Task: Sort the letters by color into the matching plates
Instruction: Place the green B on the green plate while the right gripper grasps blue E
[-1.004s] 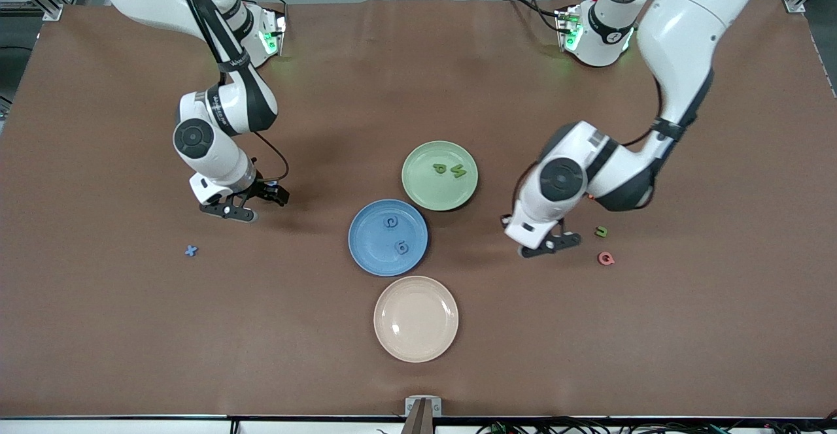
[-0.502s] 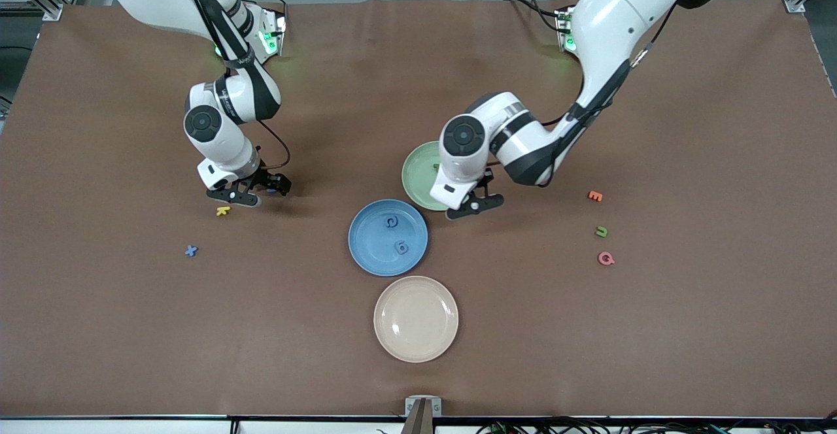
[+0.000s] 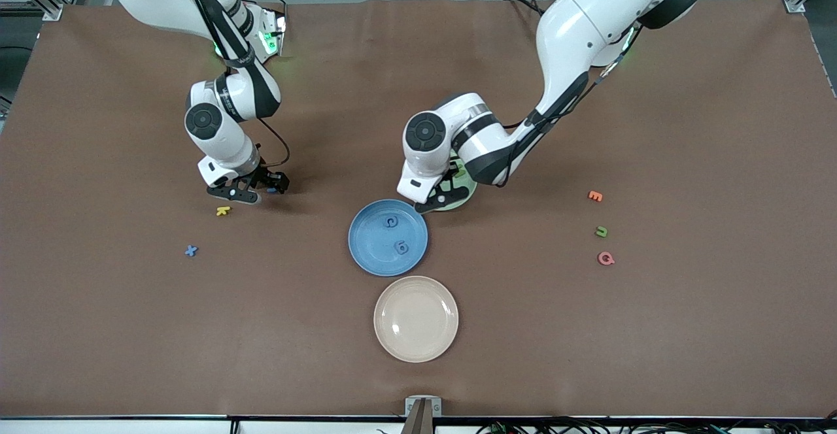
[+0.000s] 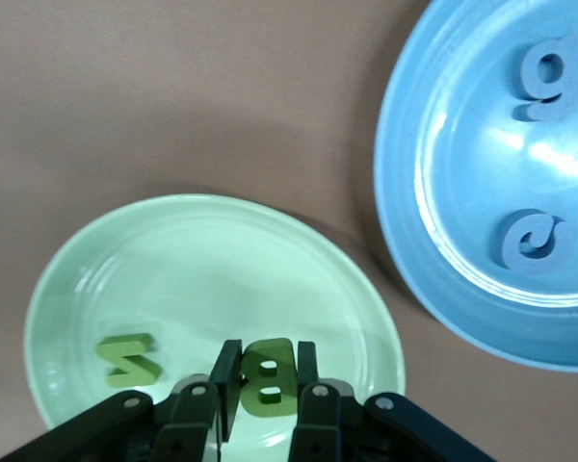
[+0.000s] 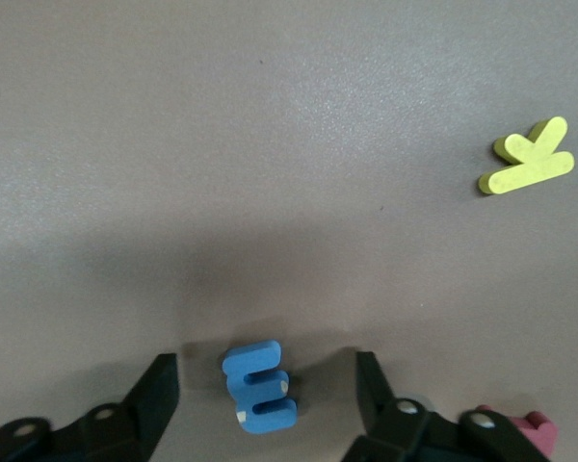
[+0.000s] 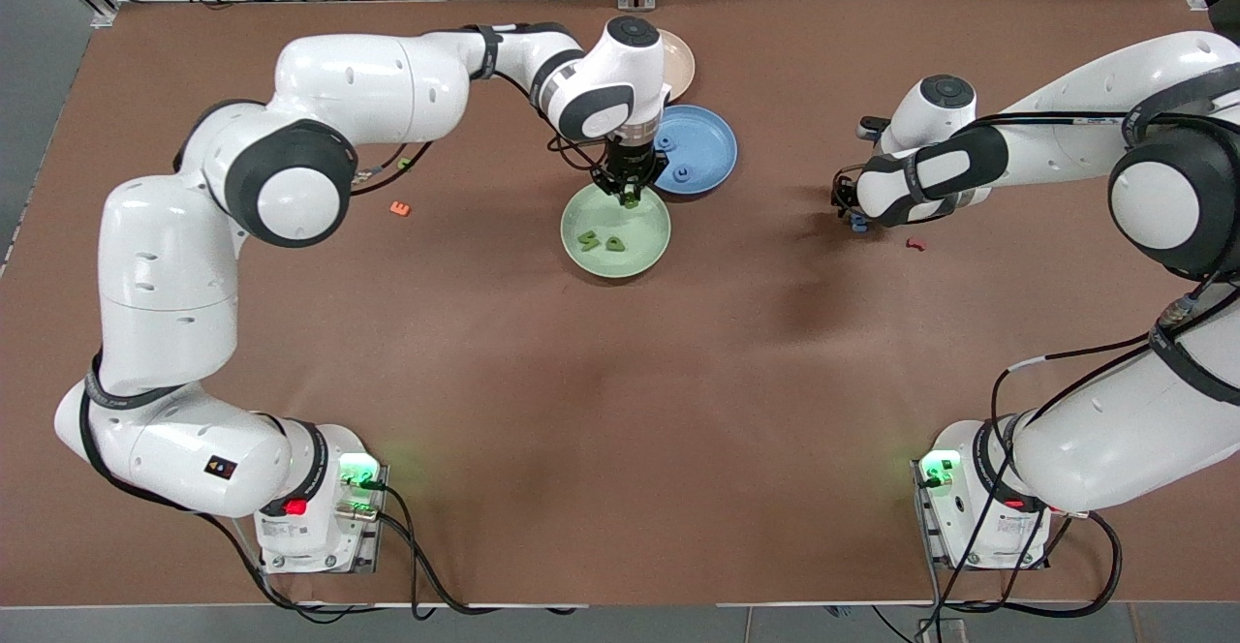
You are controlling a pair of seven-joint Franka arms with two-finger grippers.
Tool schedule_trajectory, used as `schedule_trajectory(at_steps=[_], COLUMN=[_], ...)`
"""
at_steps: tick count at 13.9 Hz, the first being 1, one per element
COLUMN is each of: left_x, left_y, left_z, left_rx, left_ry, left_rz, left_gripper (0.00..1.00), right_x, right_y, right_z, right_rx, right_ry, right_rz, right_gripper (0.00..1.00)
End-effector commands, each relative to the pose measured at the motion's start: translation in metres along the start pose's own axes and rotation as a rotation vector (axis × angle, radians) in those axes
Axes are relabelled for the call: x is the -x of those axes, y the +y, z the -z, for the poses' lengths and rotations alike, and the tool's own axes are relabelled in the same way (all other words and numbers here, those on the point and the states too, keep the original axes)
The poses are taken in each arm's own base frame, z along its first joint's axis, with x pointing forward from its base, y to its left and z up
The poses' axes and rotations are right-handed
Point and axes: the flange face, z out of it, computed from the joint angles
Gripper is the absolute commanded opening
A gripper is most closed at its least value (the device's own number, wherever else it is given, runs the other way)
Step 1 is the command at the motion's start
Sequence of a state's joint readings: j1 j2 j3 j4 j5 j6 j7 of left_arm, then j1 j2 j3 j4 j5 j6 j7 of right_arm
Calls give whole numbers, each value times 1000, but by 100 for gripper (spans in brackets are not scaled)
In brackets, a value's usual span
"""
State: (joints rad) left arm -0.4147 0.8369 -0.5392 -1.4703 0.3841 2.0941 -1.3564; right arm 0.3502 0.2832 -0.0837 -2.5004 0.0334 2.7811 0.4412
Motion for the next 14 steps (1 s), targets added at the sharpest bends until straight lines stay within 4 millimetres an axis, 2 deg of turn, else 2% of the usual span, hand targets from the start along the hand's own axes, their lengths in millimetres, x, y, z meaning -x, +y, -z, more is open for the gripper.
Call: schedule_trajectory(at_steps=[1,6,8,9,10,11,14], left_x=[2,12,12,12,10,10,-4], left_y=[12,14,14,14,14,14,8], left_z=[-7,-15,-15,-14,-13,-12,1], left_rx=[-5,-14,-15,-13,-12,-11,4], left_ry=[18,1,1,2,3,4,14], left_rz=[20,13,13,7,0,-3,-4], left_gripper=[12,15,22,37,68,83,92], right_x=[5,12,14,14,14,14,15], right_y=[7,8,6,6,6,6,6], right_z=[3,-2,-2,-3,-3,-3,-5], right_rx=[-6,-1,0,0,0,2,2], right_ry=[9,-2,-3,-4,-4,-7,-9], right_rz=[3,4,2,2,2,2,1], right_gripper=[66,66,66,61,53,41,9])
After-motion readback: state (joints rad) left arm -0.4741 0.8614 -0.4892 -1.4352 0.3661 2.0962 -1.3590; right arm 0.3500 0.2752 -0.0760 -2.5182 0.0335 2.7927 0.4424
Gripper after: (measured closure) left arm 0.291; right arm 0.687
